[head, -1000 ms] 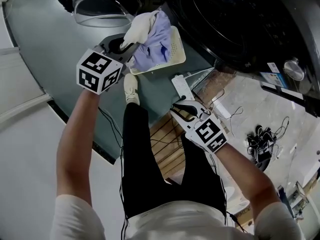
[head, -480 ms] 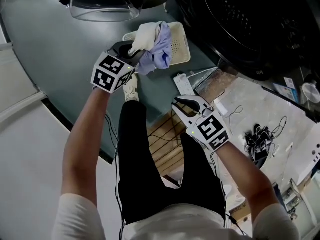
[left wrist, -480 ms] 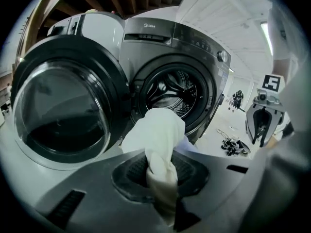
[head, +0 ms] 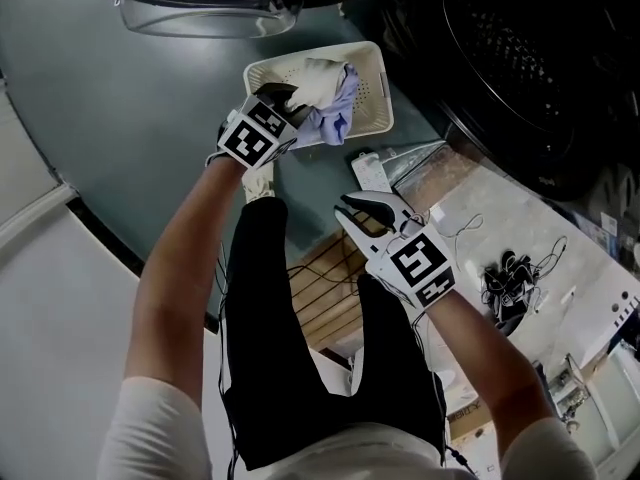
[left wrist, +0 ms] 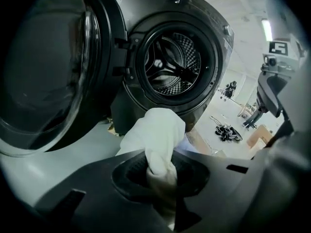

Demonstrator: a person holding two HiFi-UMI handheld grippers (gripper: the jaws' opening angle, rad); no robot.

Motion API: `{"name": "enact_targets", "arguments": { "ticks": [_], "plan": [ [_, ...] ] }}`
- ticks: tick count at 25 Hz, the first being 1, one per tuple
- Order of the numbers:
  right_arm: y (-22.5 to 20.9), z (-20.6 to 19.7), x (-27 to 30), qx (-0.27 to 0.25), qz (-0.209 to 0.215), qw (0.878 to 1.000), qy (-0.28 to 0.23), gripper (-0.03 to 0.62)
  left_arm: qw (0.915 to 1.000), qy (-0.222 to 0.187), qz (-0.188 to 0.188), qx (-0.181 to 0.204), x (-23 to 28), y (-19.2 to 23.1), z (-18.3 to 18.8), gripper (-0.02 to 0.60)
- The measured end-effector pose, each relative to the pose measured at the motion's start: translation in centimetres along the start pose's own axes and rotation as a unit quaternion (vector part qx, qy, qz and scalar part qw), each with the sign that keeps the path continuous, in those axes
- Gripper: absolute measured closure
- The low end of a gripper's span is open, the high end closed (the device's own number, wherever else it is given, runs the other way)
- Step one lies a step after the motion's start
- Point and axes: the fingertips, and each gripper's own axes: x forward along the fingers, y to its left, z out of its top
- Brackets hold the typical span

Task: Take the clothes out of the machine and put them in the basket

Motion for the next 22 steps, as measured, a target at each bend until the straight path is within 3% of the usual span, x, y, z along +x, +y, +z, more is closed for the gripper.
{"name": "enact_targets", "arguments": {
  "ticks": [7, 12, 22],
  "plan": [
    [-3.5, 0.6, 2.9, 0.006, -0.015, 1.000, 0.011, 0.543, 0.9996, 0.015, -0.023, 0.005, 5.3, 2.6, -2.7, 0.517],
    [-6.2, -0.2, 3.8, 0.017, -0.022, 1.000, 0.012, 0.543, 0.9984, 0.049, -0.028, 0.002, 8.7, 3.5, -4.9, 0.515],
    [-7.2, -0.2, 5.7, 0.036, -0.016, 0.999, 0.016, 0.543, 0.9947, 0.099, -0.029, 0.006, 11.6, 5.0, -8.4, 0.493]
  ]
}}
